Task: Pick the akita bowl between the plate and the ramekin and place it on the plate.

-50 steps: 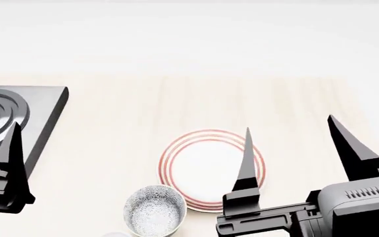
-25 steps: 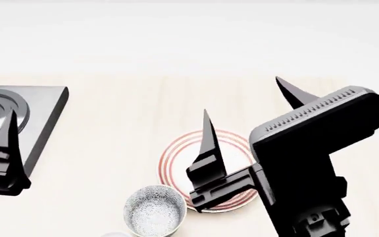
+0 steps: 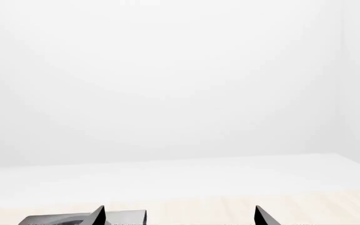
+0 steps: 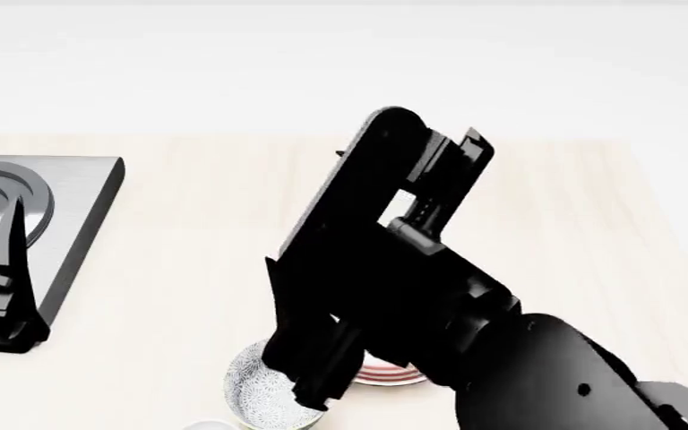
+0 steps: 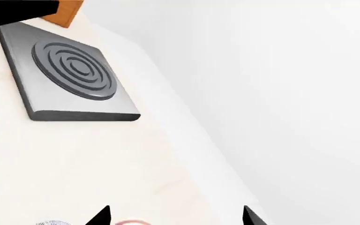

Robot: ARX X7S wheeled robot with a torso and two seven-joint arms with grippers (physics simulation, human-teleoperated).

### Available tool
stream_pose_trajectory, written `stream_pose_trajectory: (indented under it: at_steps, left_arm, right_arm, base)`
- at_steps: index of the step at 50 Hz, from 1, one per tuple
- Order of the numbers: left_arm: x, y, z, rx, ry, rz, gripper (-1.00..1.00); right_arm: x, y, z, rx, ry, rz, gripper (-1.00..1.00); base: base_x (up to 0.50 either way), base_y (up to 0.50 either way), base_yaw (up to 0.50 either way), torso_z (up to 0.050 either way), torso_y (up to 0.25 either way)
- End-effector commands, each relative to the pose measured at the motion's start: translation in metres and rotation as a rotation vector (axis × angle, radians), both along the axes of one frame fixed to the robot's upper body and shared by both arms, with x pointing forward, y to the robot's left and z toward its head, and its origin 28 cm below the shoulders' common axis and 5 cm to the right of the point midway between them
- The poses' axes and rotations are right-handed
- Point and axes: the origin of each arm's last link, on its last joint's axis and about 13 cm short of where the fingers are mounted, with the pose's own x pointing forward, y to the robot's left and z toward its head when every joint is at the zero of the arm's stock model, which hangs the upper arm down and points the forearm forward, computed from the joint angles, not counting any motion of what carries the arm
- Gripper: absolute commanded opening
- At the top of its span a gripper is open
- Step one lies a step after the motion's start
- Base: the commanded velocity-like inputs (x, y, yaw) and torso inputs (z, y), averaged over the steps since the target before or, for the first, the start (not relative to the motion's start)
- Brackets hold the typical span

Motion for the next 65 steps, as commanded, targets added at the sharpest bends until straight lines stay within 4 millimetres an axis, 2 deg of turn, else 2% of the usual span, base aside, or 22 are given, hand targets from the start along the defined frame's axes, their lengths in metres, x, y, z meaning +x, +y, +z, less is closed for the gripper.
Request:
stream_pose_trajectory:
  at_steps: [1,19,23,24,32,37,47,65]
  left_arm:
    - [0.000,0.001,-0.001,-0.009,0.007,-0.007,1.00]
    - [-0.004,-0.001,-0.002,-0.002,0.001,-0.024,1.00]
    - [-0.004,-0.001,-0.002,-0.002,0.001,-0.024,1.00]
    - [-0.004,-0.001,-0.002,-0.007,0.000,-0.023,1.00]
    - [-0.002,0.000,-0.003,-0.003,0.004,-0.020,1.00]
    - [-0.003,0.000,-0.003,-0.004,0.004,-0.023,1.00]
    - [-0.005,0.000,-0.002,-0.006,0.002,-0.028,1.00]
    - [-0.005,0.000,-0.001,-0.007,-0.001,-0.028,1.00]
  right_arm:
    - [0.017,0.006,0.001,-0.214,0.049,0.060,1.00]
    - [0.027,0.017,-0.001,-0.547,0.108,0.125,1.00]
    - [0.027,0.017,-0.001,-0.547,0.108,0.125,1.00]
    - [0.028,0.021,-0.011,-0.629,0.121,0.155,1.00]
    - [0.032,0.025,-0.021,-0.613,0.138,0.171,1.00]
    - [0.025,0.029,-0.024,-0.604,0.200,0.232,1.00]
    - [0.028,0.036,-0.035,-0.593,0.177,0.268,1.00]
    - [0.024,0.038,-0.047,-0.611,0.235,0.315,1.00]
  base:
    - [0.00,0.00,0.00,0.000,0.000]
    - [0.00,0.00,0.00,0.000,0.000]
    - [0.00,0.00,0.00,0.000,0.000]
    - [0.00,0.00,0.00,0.000,0.000]
    - [0.00,0.00,0.00,0.000,0.000]
    - [0.00,0.00,0.00,0.000,0.000]
    - [0.00,0.00,0.00,0.000,0.000]
    - [0.00,0.00,0.00,0.000,0.000]
